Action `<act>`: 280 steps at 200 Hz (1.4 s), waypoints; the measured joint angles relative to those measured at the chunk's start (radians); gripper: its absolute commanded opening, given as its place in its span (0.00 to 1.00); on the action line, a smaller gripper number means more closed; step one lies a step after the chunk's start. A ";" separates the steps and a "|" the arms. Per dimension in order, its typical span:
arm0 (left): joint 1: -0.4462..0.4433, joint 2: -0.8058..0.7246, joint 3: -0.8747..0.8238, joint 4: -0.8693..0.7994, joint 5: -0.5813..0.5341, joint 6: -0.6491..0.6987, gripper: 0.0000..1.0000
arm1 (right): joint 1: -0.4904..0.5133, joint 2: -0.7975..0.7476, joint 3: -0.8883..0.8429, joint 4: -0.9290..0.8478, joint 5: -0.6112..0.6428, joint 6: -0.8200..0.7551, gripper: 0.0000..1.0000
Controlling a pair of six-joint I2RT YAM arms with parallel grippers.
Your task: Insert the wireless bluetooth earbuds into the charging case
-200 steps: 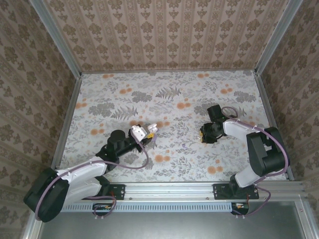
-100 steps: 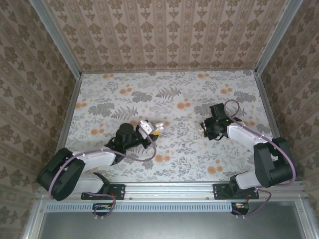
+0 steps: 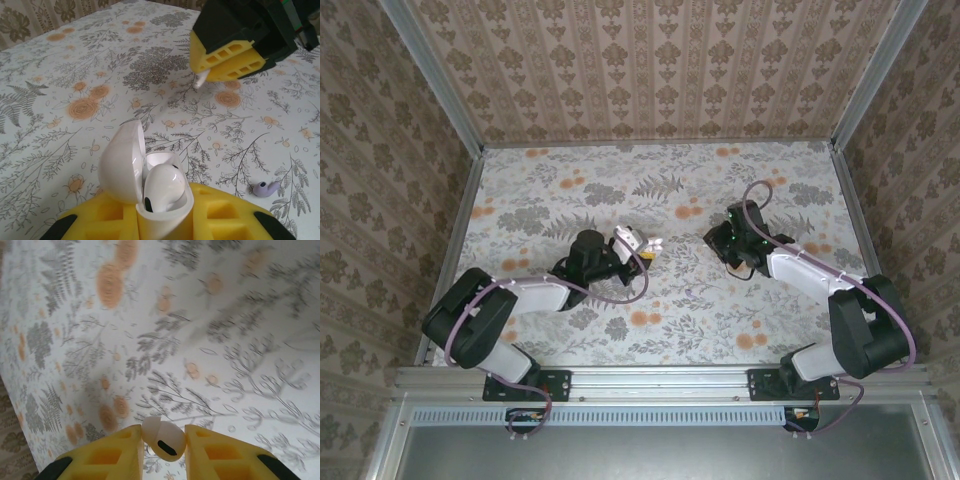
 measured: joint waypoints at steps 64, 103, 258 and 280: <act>0.011 0.067 0.063 -0.021 0.039 -0.046 0.11 | 0.038 -0.016 -0.001 0.204 0.011 -0.238 0.26; 0.021 0.103 0.079 -0.011 0.079 -0.090 0.11 | 0.064 -0.061 0.000 0.290 0.005 -0.397 0.27; 0.075 0.229 0.034 0.443 0.255 -0.278 0.11 | 0.182 -0.214 -0.080 0.418 -0.039 -0.960 0.24; 0.076 0.230 0.034 0.479 0.268 -0.282 0.12 | 0.197 -0.251 -0.107 0.418 -0.038 -1.000 0.24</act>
